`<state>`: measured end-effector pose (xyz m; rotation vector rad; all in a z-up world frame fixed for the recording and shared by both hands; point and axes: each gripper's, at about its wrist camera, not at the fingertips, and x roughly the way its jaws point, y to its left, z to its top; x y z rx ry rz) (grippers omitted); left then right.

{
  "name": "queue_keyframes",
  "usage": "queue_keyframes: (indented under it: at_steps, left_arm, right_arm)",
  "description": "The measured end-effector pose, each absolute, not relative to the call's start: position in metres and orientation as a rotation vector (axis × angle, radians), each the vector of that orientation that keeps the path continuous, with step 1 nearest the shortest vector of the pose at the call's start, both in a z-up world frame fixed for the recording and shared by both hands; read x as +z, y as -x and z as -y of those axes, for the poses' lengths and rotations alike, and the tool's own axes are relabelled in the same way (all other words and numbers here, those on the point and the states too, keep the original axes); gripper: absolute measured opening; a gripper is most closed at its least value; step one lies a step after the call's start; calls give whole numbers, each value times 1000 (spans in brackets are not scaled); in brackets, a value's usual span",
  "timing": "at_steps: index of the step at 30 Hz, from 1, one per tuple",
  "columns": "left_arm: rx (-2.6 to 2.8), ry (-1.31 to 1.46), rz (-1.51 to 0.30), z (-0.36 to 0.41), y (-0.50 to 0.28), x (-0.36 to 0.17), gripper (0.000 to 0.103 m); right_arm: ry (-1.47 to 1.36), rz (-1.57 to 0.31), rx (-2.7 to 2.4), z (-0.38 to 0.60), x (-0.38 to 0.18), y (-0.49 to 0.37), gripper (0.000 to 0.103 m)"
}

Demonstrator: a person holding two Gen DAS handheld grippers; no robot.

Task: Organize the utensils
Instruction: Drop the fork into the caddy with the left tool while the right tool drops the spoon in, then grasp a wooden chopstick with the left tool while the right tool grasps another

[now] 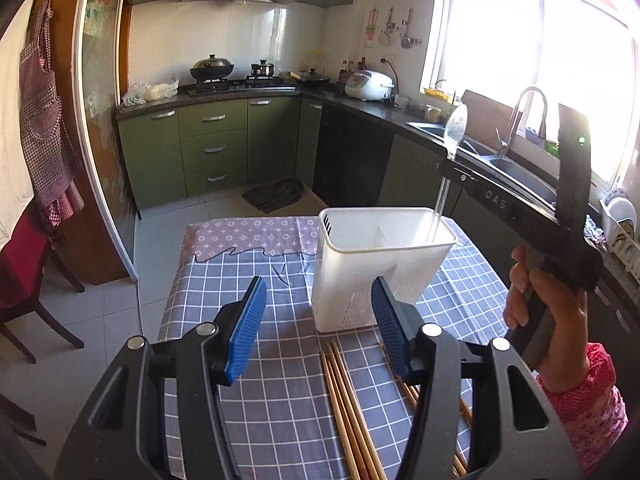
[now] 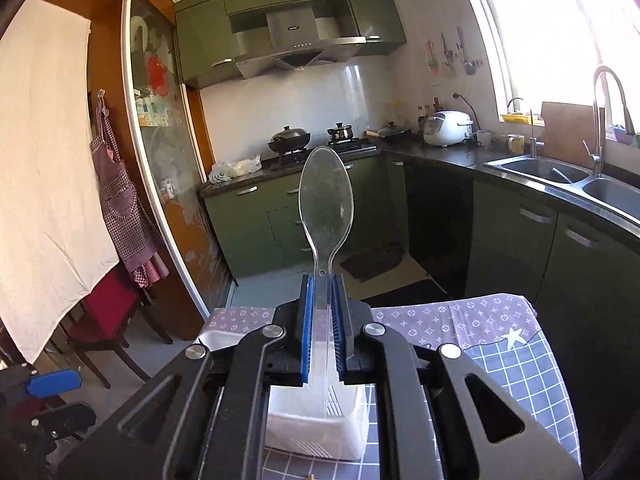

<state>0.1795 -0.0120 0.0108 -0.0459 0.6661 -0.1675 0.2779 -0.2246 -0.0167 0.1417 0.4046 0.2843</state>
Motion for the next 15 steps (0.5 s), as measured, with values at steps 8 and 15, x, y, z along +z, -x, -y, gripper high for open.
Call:
queue_keyframes:
  at_steps: [8, 15]
  left_arm:
    - [-164, 3, -766, 22, -176, -6, 52]
    - [-174, -28, -920, 27, -183, -39, 53]
  right_arm:
    - [-60, -419, 278, 222, -33, -247, 29]
    - [-68, -393, 294, 254, -26, -188, 47]
